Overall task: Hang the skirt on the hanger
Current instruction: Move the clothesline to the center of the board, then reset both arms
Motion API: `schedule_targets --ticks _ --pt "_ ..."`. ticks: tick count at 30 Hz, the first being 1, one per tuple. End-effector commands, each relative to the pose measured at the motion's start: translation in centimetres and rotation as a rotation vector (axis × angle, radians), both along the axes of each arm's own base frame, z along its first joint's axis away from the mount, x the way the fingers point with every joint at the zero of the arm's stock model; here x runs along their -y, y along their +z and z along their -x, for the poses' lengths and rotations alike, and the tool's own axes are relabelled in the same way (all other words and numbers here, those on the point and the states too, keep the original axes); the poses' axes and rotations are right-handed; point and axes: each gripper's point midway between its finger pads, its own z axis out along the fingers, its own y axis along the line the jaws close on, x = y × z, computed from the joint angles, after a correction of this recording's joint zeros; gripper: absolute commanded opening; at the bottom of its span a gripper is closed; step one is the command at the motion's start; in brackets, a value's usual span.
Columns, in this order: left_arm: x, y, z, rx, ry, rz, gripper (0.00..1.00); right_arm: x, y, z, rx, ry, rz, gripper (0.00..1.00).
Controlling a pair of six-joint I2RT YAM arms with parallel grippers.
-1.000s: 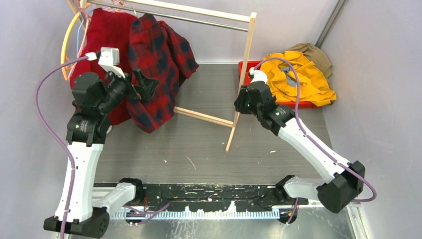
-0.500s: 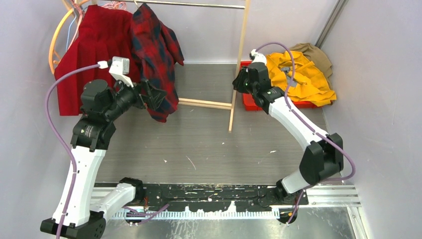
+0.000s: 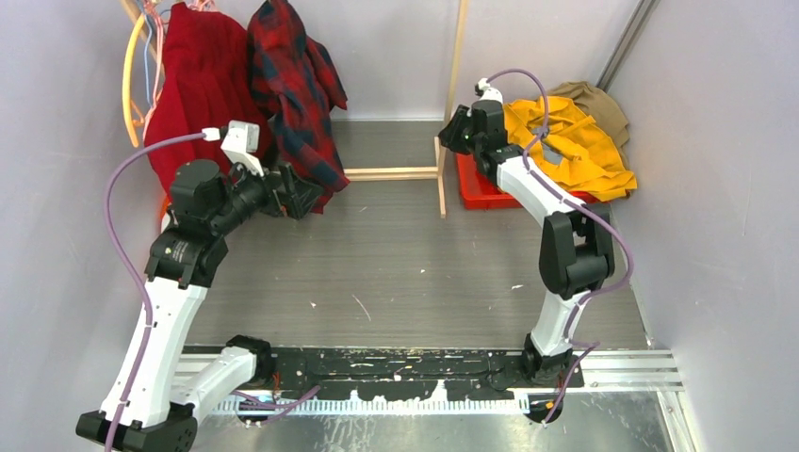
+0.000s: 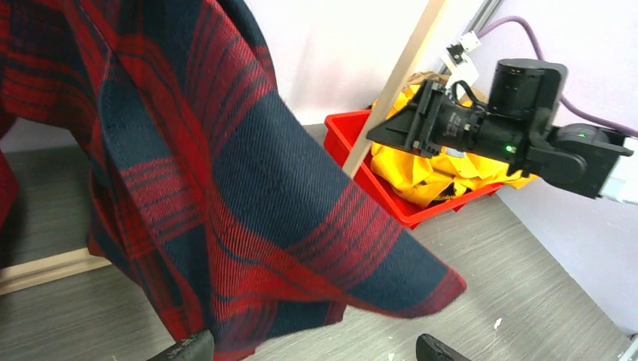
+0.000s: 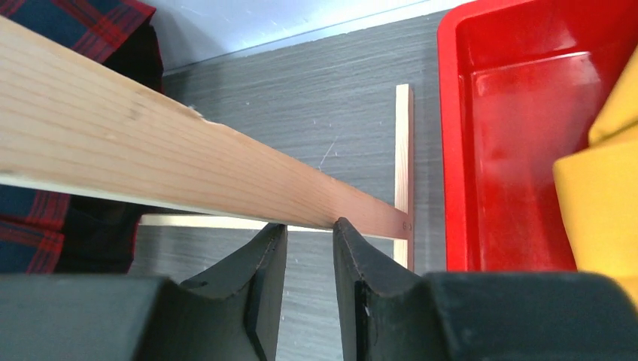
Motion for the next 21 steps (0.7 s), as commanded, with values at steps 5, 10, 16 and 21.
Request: schedule_targets --ticks 5,10,16,21 --pt "0.9 0.8 0.8 0.022 -0.015 0.023 0.99 1.5 3.0 -4.8 0.132 -0.003 -0.104 0.39" --pt "-0.4 1.7 1.7 0.005 0.055 0.009 0.99 2.9 4.7 -3.3 0.142 0.005 -0.121 0.53" --pt "-1.4 4.6 3.8 0.056 0.097 0.077 0.99 4.4 7.4 3.2 0.123 0.0 -0.092 0.99" --pt "-2.5 6.9 6.4 0.124 0.127 0.143 0.99 5.0 10.4 10.7 0.184 0.033 -0.087 1.0"
